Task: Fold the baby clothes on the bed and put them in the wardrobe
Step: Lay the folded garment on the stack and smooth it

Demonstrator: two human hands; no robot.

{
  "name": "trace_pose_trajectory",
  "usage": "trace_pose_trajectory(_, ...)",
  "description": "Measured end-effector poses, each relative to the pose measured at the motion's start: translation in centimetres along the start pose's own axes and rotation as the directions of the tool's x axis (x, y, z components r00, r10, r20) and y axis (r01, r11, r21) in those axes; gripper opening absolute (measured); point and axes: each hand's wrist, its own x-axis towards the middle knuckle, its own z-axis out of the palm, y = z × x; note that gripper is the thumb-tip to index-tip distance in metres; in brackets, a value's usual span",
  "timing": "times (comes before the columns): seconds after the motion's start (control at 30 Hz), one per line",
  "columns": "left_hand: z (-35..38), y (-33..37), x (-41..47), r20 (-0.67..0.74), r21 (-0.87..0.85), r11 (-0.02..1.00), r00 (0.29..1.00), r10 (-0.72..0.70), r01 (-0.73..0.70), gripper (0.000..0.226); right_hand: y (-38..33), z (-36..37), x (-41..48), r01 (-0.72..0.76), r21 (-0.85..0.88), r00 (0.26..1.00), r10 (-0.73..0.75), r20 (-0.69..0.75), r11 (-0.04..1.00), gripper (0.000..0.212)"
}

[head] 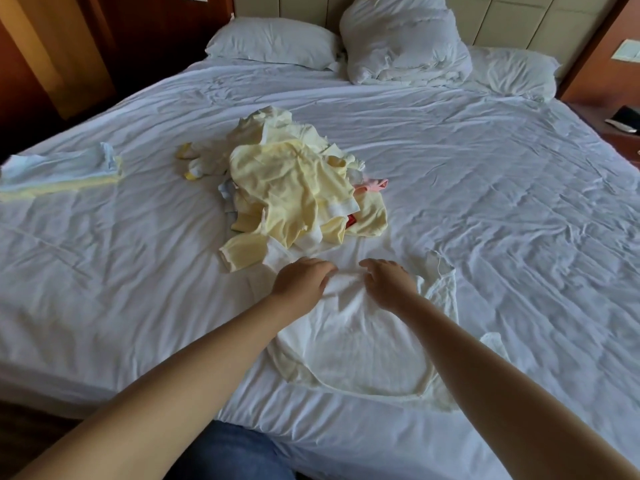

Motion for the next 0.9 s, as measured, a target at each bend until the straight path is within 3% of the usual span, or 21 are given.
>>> trace_pose_trajectory(0.17, 0.5, -0.1, 2.6, 0.22, 0.132, 0.986, 0.967, -0.129, 0.102, 0.039, 1.0, 0.4, 0.7, -0.04, -0.003, 0.999, 0.04, -0.01, 0.999, 0.039)
trace_pose_trajectory(0.33, -0.1, -0.9, 3.6, 0.347, 0.205, 0.957, 0.899, -0.268, 0.207, 0.012, 1.2, 0.8, 1.6, -0.028, 0.084, 0.991, 0.038, -0.125, 0.996, 0.026)
trace_pose_trajectory(0.43, -1.3, -2.0, 4.2, 0.161, 0.234, 0.933, 0.935, -0.316, 0.275, 0.01, 1.2, 0.9, 2.0, 0.013, 0.133, 0.979, 0.014, -0.204, 0.991, 0.021)
trace_pose_trajectory(0.53, -2.3, -2.9, 4.6, -0.031, 0.235, 0.916, 0.944, -0.328, 0.326, 0.011, 1.4, 1.5, 2.3, 0.045, 0.133, 0.985, -0.022, -0.174, 0.99, 0.025)
trace_pose_trajectory(0.73, -1.6, -1.7, 4.2, -0.067, 0.38, 0.888, 0.965, -0.252, 0.258, 0.03, 3.2, 0.6, 1.6, 0.092, 0.125, 0.989, -0.075, -0.128, 0.988, 0.037)
trace_pose_trajectory(0.8, -1.2, -0.2, 4.2, -0.088, 0.294, 0.942, 0.986, -0.142, 0.162, 0.034, 4.9, -0.4, 1.2, 0.08, 0.117, 0.981, -0.058, -0.184, 0.99, 0.038)
trace_pose_trajectory(0.9, -0.2, 3.3, 4.6, 0.018, 0.116, 0.993, 1.0, -0.006, 0.004, 0.03, 8.3, -1.7, 0.1, 0.0, 0.179, 0.951, 0.055, -0.303, 0.984, 0.04)
